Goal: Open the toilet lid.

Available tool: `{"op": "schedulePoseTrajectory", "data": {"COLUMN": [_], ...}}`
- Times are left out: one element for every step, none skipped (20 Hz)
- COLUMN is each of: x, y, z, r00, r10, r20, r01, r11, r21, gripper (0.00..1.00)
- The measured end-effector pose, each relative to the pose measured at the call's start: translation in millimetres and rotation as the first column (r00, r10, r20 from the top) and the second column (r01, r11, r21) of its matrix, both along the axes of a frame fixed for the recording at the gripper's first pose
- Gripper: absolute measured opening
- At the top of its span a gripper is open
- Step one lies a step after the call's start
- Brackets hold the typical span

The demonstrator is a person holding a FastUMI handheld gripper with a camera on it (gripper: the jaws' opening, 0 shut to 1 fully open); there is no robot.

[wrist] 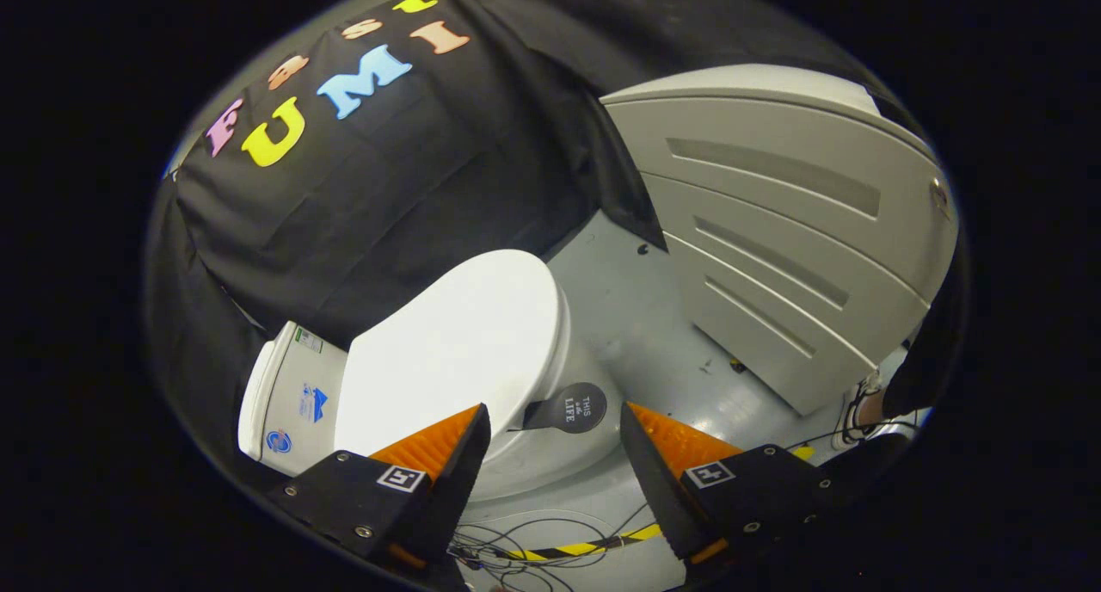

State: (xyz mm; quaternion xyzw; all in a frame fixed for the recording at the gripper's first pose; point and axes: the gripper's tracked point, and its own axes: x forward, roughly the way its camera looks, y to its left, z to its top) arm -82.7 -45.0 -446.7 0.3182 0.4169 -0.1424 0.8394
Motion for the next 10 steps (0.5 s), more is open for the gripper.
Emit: {"op": "schedulePoseTrajectory", "data": {"x": [1, 3, 0, -1, -2, -1, 1, 4, 6, 7], "y": [-3, -3, 0, -1, -3, -1, 1, 2, 2, 4], "z": [-3, -9, -17, -27, -32, -35, -39, -44, -49, -53], "r00": [1.000, 0.999, 0.999, 0.997, 0.996, 0.996, 0.997, 0.997, 0.996, 0.995], "r10": [-0.030, -0.043, -0.050, -0.063, -0.072, -0.075, -0.075, -0.075, -0.086, -0.090], "r20": [0.001, -0.002, -0.019, -0.044, -0.050, -0.042, -0.037, -0.032, -0.027, -0.031], "r01": [0.030, 0.043, 0.051, 0.066, 0.077, 0.079, 0.079, 0.079, 0.089, 0.094], "r11": [0.999, 0.998, 0.997, 0.995, 0.994, 0.992, 0.990, 0.987, 0.983, 0.977], "r21": [0.015, 0.035, 0.054, 0.069, 0.084, 0.103, 0.121, 0.141, 0.162, 0.189], "gripper": [0.93, 0.93, 0.93, 0.92, 0.91, 0.89, 0.82, 0.79, 0.75, 0.74]}}
